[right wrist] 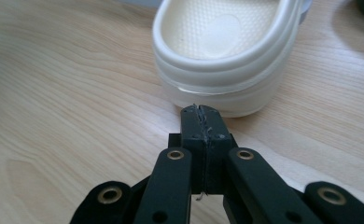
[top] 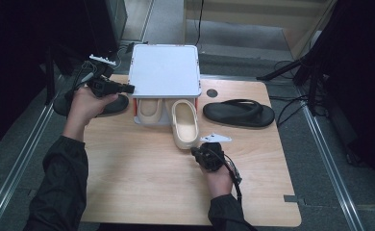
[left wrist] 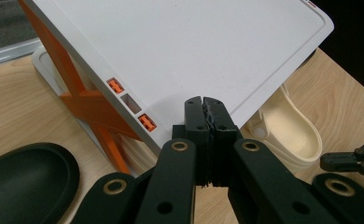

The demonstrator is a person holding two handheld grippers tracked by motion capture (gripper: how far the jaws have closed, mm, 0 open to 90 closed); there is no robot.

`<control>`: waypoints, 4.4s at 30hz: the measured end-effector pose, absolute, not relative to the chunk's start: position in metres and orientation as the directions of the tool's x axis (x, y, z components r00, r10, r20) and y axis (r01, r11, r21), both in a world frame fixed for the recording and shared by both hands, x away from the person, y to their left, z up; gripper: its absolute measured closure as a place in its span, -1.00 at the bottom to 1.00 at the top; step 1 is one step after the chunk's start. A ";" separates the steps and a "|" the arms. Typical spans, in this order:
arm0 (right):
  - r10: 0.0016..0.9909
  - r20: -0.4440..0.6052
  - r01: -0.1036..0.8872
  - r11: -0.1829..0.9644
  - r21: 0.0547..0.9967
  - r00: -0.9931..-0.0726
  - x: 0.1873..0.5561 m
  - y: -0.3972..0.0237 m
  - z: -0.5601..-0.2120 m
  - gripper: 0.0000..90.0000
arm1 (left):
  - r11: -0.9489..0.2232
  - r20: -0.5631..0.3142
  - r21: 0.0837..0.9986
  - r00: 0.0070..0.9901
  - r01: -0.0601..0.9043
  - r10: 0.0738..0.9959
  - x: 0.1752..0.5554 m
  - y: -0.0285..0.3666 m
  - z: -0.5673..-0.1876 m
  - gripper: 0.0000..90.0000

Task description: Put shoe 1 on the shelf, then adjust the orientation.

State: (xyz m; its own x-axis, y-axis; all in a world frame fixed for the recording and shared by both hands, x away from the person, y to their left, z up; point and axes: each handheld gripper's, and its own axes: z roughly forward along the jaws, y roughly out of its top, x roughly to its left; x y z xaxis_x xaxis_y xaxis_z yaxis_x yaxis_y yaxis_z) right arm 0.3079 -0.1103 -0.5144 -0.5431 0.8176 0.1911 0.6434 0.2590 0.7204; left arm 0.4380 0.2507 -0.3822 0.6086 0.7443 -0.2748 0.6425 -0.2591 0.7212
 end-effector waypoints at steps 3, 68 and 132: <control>0.821 0.188 0.648 0.263 0.715 -0.540 0.312 -0.109 -0.516 1.00 | -0.260 -0.272 0.721 0.608 0.642 0.746 0.438 0.251 -0.382 0.99; 0.844 0.214 0.699 0.237 0.675 -0.492 0.411 -0.043 -0.509 1.00 | -0.264 -0.263 0.730 0.616 0.630 0.743 0.437 0.251 -0.382 0.93; 0.682 0.276 0.558 0.233 0.796 -0.678 0.309 -0.122 -0.493 0.18 | -0.078 -0.292 0.693 0.378 0.717 0.879 0.425 0.325 -0.441 0.96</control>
State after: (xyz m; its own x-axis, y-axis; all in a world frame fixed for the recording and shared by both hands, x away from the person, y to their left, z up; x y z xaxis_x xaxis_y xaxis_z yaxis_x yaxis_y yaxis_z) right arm 0.3093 -0.1221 -0.4926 -0.6776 0.6818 0.2758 0.5585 0.2330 0.7961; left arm 0.4253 0.3249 -0.4413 0.3781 0.8786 -0.2917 0.7167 -0.0783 0.6930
